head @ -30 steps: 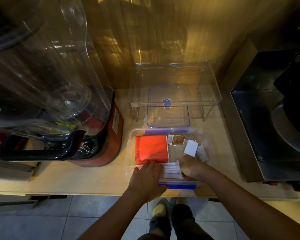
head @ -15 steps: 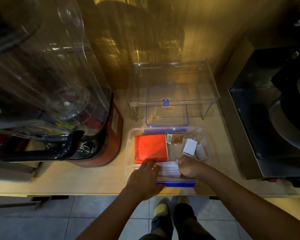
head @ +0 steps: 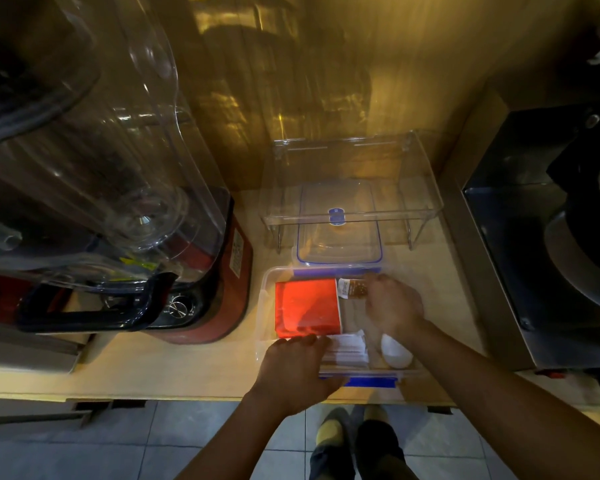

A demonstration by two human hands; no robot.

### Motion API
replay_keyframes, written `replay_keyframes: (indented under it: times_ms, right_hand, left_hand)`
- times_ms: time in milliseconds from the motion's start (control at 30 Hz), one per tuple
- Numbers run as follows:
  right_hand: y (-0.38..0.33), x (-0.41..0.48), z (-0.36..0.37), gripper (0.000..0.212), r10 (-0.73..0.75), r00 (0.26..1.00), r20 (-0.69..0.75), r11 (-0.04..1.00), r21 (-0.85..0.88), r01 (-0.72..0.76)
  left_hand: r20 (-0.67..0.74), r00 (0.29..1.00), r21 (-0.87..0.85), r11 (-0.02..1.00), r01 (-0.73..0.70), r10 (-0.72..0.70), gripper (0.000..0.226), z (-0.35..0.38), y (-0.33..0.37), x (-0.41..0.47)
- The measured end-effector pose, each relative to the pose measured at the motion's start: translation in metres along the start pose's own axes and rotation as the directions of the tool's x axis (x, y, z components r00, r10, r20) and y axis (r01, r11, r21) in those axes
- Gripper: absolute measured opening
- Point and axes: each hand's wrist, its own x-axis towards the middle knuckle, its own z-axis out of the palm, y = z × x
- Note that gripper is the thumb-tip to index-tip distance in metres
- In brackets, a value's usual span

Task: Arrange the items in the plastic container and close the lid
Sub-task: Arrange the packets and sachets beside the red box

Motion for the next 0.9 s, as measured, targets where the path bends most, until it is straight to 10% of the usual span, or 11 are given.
replay_keyframes:
  times_ms: [133, 367, 900]
  right_hand:
    - [0.003, 0.007, 0.01, 0.039, -0.065, 0.998, 0.018, 0.995, -0.074, 0.066]
    - [-0.004, 0.015, 0.024, 0.039, -0.064, 0.997, 0.032, 0.984, -0.163, 0.069]
    - [-0.005, 0.024, 0.036, 0.027, -0.273, 0.95, 0.152, 0.91, -0.278, 0.307]
  left_hand:
    - [-0.172, 0.985, -0.062, 0.998, -0.013, 0.002, 0.057, -0.003, 0.006, 0.006]
    - [0.088, 0.986, 0.045, 0.99, 0.135, -0.138, 0.071, 0.009, 0.0, 0.016]
    - [0.035, 0.993, -0.017, 0.993, 0.114, -0.114, 0.057, 0.001, -0.001, 0.017]
